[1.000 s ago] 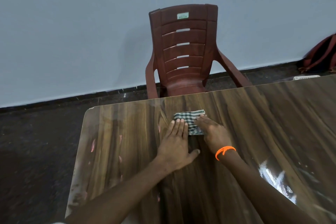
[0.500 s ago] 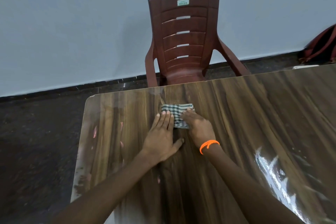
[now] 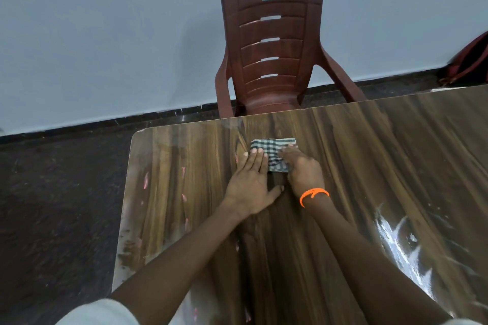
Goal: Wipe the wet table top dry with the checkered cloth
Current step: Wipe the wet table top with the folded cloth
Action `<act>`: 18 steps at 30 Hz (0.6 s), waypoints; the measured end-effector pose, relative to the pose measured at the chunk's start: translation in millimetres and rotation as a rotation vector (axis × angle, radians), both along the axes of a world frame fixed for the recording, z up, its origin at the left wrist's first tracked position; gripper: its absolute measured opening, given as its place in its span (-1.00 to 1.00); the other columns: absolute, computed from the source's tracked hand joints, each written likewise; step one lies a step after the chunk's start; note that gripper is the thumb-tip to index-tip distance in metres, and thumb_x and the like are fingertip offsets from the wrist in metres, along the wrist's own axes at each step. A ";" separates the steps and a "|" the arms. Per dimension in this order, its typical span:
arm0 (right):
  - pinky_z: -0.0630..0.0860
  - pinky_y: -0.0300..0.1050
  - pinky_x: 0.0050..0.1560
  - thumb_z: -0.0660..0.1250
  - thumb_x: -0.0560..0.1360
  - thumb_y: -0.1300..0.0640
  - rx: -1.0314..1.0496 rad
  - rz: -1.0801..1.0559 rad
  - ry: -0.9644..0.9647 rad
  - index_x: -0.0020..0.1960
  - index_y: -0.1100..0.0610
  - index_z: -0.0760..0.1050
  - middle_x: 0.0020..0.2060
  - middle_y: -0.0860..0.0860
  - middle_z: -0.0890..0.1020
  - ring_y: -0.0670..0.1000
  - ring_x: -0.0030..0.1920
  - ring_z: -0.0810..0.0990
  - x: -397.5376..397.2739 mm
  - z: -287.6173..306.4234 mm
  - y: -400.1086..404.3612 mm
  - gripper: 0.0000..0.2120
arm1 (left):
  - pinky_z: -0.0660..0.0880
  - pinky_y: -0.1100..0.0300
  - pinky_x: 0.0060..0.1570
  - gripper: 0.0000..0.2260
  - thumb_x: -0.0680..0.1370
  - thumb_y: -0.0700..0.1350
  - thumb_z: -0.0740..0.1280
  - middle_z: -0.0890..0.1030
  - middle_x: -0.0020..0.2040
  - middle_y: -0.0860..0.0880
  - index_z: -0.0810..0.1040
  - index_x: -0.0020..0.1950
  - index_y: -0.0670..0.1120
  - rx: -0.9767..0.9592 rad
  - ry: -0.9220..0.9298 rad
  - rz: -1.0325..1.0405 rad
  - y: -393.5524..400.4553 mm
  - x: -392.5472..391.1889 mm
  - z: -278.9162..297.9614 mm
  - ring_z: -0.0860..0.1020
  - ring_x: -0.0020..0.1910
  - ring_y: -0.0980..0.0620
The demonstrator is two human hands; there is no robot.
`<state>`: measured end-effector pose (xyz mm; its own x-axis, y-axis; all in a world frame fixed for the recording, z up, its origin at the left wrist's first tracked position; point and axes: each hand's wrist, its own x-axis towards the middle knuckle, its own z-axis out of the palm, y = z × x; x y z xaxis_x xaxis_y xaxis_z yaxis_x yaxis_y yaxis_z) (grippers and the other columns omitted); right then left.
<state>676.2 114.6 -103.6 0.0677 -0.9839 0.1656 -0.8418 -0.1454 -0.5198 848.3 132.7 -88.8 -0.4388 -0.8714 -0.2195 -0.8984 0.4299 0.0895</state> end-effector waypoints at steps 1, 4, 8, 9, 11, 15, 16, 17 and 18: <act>0.49 -0.06 0.21 0.32 0.38 0.42 0.005 0.021 -0.010 0.14 0.08 0.62 0.19 0.03 0.61 -0.01 0.29 0.49 5.2 0.4 7.6 -0.59 | -0.21 -0.05 0.58 -0.16 0.61 0.37 -0.05 -0.06 0.64 -0.21 -0.10 0.63 -0.25 0.009 0.012 -0.005 8.4 8.4 0.0 -0.17 0.63 -0.10; 0.52 -0.05 0.16 0.35 0.36 0.43 0.000 0.097 -0.020 0.15 0.09 0.61 0.20 0.02 0.60 0.00 0.29 0.49 10.5 1.5 44.5 -0.57 | -0.15 -0.07 0.59 -0.17 0.62 0.36 -0.04 -0.04 0.64 -0.24 -0.07 0.63 -0.26 -0.003 0.057 -0.028 49.0 25.5 0.4 -0.15 0.63 -0.13; 0.47 -0.15 0.21 0.32 0.42 0.37 -0.017 0.107 -0.011 0.17 0.06 0.60 0.23 -0.05 0.58 -0.10 0.32 0.45 -10.6 -2.1 105.7 -0.61 | -0.06 -0.12 0.58 -0.15 0.61 0.37 -0.01 -0.04 0.63 -0.25 -0.04 0.62 -0.26 0.040 0.117 -0.069 114.4 15.5 -4.3 -0.16 0.63 -0.16; 0.46 -0.14 0.23 0.33 0.42 0.40 -0.018 0.081 -0.017 0.17 0.06 0.60 0.23 -0.06 0.58 -0.11 0.32 0.44 -20.0 -4.2 118.5 -0.59 | -0.08 -0.11 0.58 -0.15 0.61 0.37 -0.02 -0.06 0.63 -0.25 -0.06 0.62 -0.26 0.062 0.127 -0.082 125.1 6.8 -2.9 -0.17 0.62 -0.16; 0.46 -0.10 0.25 0.36 0.36 0.47 -0.025 0.030 -0.018 0.16 0.07 0.61 0.23 -0.05 0.58 -0.10 0.33 0.44 -37.3 -6.5 131.9 -0.53 | -0.13 -0.10 0.58 -0.16 0.61 0.37 -0.03 -0.04 0.62 -0.25 -0.04 0.62 -0.26 0.070 0.130 -0.096 133.6 -13.0 1.4 -0.14 0.62 -0.17; 0.42 -0.16 0.26 0.35 0.33 0.50 -0.043 -0.096 -0.037 0.10 0.10 0.64 0.16 0.01 0.62 -0.02 0.27 0.51 -45.3 -5.3 110.2 -0.54 | -0.11 -0.10 0.58 -0.17 0.61 0.35 -0.08 0.07 0.62 -0.27 0.03 0.61 -0.29 0.032 0.065 -0.104 104.6 -34.3 2.7 -0.05 0.63 -0.16; 0.39 -0.19 0.27 0.34 0.33 0.51 -0.046 -0.117 -0.051 0.09 0.12 0.64 0.14 0.03 0.63 0.00 0.26 0.52 -41.9 -5.3 100.2 -0.56 | -0.12 -0.09 0.58 -0.16 0.59 0.36 -0.12 0.08 0.62 -0.25 0.04 0.61 -0.28 0.024 0.056 -0.102 92.9 -33.0 2.7 -0.04 0.63 -0.14; 0.36 -0.22 0.29 0.32 0.32 0.52 -0.042 -0.121 -0.067 0.08 0.14 0.64 0.13 0.05 0.64 0.02 0.25 0.53 -36.8 -6.1 93.3 -0.56 | -0.13 -0.07 0.58 -0.15 0.58 0.37 -0.18 0.08 0.63 -0.24 0.05 0.62 -0.27 0.024 0.052 -0.096 84.1 -28.6 2.3 -0.04 0.63 -0.12; 0.33 -0.23 0.31 0.31 0.32 0.52 -0.037 -0.114 -0.082 0.08 0.16 0.64 0.13 0.07 0.63 0.03 0.25 0.53 -30.9 -7.3 86.7 -0.56 | -0.15 -0.05 0.58 -0.14 0.56 0.38 -0.22 0.07 0.63 -0.21 0.05 0.62 -0.25 0.030 0.053 -0.090 75.9 -22.4 2.9 -0.05 0.63 -0.09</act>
<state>645.4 201.3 -110.9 -0.0592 -0.9776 0.2021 -0.8090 -0.0716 -0.5834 825.9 208.6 -85.9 -0.5269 -0.8212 -0.2192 -0.8499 0.5052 0.1499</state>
